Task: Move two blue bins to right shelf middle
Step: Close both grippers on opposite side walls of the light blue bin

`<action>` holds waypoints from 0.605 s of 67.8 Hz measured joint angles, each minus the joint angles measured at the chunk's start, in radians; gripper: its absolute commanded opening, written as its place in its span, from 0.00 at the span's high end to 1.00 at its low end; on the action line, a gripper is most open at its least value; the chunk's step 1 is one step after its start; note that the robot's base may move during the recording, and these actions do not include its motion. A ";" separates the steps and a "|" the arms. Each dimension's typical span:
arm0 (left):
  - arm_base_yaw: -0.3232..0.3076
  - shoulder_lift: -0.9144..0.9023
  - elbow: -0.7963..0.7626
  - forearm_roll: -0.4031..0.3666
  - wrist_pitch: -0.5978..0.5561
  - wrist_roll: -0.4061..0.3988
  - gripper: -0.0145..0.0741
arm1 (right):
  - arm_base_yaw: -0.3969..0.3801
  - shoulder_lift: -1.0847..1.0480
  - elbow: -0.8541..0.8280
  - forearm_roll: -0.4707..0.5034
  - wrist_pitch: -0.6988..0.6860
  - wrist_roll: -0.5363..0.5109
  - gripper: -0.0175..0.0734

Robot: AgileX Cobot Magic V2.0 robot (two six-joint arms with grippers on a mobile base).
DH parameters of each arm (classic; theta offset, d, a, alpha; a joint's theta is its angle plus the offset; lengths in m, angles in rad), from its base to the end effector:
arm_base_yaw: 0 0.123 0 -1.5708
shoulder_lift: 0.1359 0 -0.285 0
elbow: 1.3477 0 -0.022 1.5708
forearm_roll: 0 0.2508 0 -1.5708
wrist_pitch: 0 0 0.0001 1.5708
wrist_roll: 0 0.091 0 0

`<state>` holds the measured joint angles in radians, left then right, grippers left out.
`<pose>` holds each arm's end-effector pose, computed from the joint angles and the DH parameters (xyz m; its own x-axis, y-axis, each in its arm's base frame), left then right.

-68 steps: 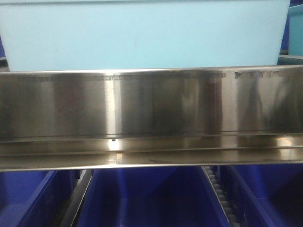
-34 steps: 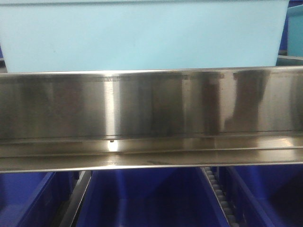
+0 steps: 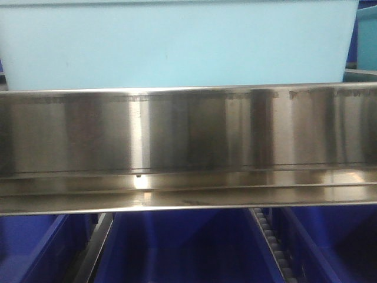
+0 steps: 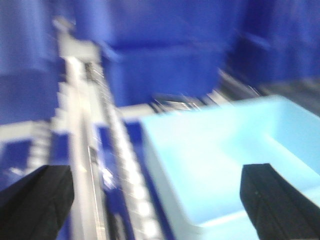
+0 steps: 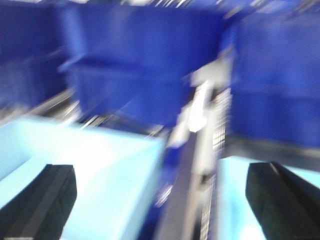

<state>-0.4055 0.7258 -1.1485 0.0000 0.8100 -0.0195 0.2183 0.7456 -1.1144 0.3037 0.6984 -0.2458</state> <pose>0.1006 -0.0432 0.4539 -0.2793 0.0987 -0.9551 0.3891 0.9210 -0.0186 0.1147 0.0434 0.4536 -0.2085 -0.0565 -0.9764 -0.3979 0.9169 0.0319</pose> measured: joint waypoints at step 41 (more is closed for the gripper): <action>-0.128 0.675 -0.536 0.181 0.400 -0.216 0.18 | 0.145 0.628 -0.488 -0.232 0.473 0.322 0.18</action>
<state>-0.5332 1.4005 -1.6847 0.1807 1.2101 -0.2355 0.3635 1.3732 -1.6027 0.0721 1.1711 0.0758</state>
